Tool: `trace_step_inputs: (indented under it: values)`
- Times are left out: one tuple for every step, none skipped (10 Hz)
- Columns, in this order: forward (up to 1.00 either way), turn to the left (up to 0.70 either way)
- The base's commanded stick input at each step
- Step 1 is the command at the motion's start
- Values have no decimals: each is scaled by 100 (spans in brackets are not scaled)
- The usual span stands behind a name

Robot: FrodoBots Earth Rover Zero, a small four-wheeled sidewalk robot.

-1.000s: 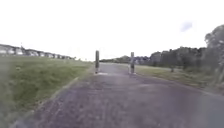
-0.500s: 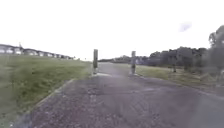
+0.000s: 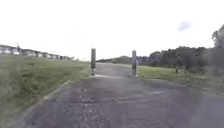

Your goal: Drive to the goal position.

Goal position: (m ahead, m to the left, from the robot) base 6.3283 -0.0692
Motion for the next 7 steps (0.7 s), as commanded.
trace_step_inputs:
  values:
    - [70,15]
    - [70,35]
    - [70,35]
    - [70,26]
    - [70,5]
    - [70,0]
    - [70,0]
